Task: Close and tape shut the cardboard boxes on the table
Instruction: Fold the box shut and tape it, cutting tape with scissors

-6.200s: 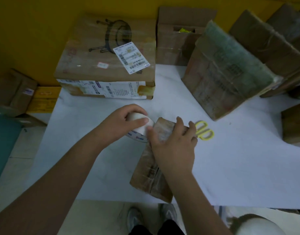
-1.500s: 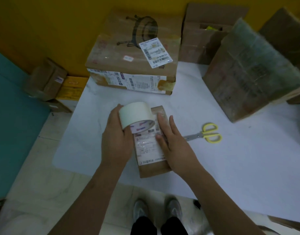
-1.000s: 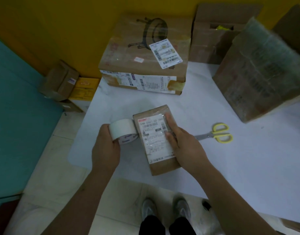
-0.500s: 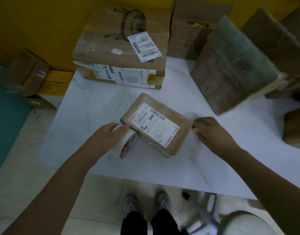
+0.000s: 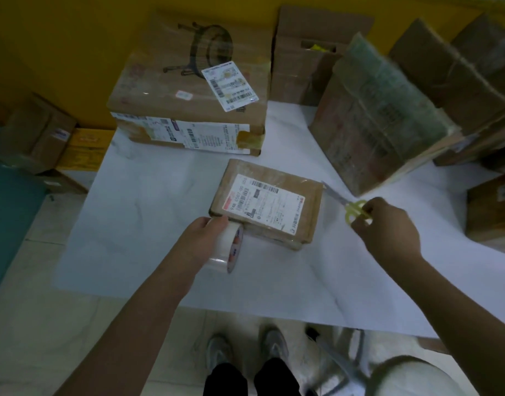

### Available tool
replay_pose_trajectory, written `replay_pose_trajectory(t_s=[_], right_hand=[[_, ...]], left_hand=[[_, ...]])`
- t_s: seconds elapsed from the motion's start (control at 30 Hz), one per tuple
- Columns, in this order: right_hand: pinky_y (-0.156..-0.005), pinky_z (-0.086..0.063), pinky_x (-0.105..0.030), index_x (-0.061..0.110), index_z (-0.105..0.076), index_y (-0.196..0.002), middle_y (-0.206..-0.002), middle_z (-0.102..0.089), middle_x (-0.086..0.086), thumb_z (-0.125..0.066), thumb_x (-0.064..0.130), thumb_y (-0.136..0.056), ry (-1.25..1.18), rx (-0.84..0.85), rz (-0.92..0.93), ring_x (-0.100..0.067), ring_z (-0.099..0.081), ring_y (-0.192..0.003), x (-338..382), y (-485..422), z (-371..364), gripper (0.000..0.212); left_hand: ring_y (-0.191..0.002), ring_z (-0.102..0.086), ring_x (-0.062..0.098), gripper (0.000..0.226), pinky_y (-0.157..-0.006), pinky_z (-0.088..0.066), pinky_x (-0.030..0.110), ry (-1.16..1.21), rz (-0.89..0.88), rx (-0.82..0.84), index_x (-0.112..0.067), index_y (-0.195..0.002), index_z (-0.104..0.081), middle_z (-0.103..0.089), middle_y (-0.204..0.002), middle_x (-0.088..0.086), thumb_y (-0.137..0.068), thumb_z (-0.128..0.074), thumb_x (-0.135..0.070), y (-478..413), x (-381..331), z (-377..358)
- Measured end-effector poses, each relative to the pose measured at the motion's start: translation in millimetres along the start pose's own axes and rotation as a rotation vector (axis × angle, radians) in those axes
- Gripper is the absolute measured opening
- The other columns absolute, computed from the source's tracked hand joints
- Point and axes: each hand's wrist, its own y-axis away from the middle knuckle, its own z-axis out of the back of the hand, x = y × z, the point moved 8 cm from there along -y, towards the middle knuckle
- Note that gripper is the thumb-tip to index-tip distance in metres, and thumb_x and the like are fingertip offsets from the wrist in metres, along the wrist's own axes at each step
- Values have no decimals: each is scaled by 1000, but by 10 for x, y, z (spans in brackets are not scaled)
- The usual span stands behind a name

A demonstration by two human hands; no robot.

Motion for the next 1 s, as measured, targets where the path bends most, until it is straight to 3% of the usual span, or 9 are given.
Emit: replay_pose_trajectory(t_s=[0.13, 0.2, 0.3, 0.4, 0.53, 0.63, 0.77, 0.87, 1.0], right_hand=[[-69, -51, -28, 26, -62, -105, -87, -65, 12, -69, 35, -88, -454, -177, 112, -8, -62, -72, 537, 210, 575, 20], [-68, -48, -22, 32, -65, -99, -79, -62, 16, -68, 34, -88, -505, -135, 246, -1, -56, -69, 1009, 225, 584, 11], [-69, -45, -18, 26, -69, -90, -74, -64, 8, -66, 36, -89, -529, -37, 385, -5, -55, -66, 1602, 80, 254, 10], [-65, -43, -25, 17, -65, -85, -70, -60, -3, -64, 36, -92, -662, 65, 416, -12, -54, -64, 1888, -49, -138, 20], [-66, -50, -38, 19, -63, -85, -69, -61, -3, -57, 42, -94, -622, 24, 437, -17, -58, -66, 1923, -113, -228, 25], [-66, -52, -42, 19, -64, -86, -70, -62, -3, -57, 43, -95, -606, 17, 464, -19, -60, -66, 1944, -124, -204, 26], [-65, -53, -42, 20, -64, -89, -70, -63, -2, -55, 44, -96, -594, 7, 467, -18, -60, -65, 1979, -127, -202, 27], [-63, -51, -38, 19, -63, -91, -68, -61, 0, -54, 42, -97, -550, -39, 495, -15, -57, -62, 1987, -107, -172, 25], [-63, -50, -37, 22, -63, -91, -68, -60, 2, -54, 42, -97, -561, -44, 510, -13, -56, -62, 1982, -109, -183, 24]], left_hand=[[-48, -63, 1, 20, -43, -45, 14, 55, -5, 24, -17, -88, -63, -69, -57, -11, -101, -49, -24, 15, -18, -140], [-55, -67, 6, 19, -52, -50, 20, 61, 1, 20, -13, -96, -64, -72, -66, -6, -100, -51, -27, 32, -44, -224], [-78, -71, 20, 35, -76, -56, 41, 24, -3, -8, -12, -107, -65, -74, -92, 7, -92, -57, -42, 52, -88, -325], [-90, -67, 22, 42, -85, -52, 40, -55, 3, -62, -15, -110, -62, -69, -100, 6, -90, -56, -50, 31, -96, -333], [-82, -57, 18, 39, -63, -43, 27, -182, 26, -134, -9, -111, -46, -58, -96, 4, -97, -52, -45, 12, -36, -322], [-81, -55, 21, 42, -62, -39, 28, -164, 15, -200, -13, -108, -35, -56, -98, 9, -95, -55, -46, 76, 26, -329], [-61, -58, 16, 29, -49, -42, 26, -54, 4, -150, -17, -108, -38, -61, -88, 10, -98, -52, -40, 120, 15, -415], [-51, -63, 28, 14, -50, -53, 32, 275, 129, 17, -16, -108, -45, -71, -87, 19, -100, -54, -24, 192, 50, -557], [-56, -67, 28, 17, -58, -56, 36, 258, 102, 55, -15, -112, -51, -76, -87, 12, -99, -56, -24, 169, 61, -522]])
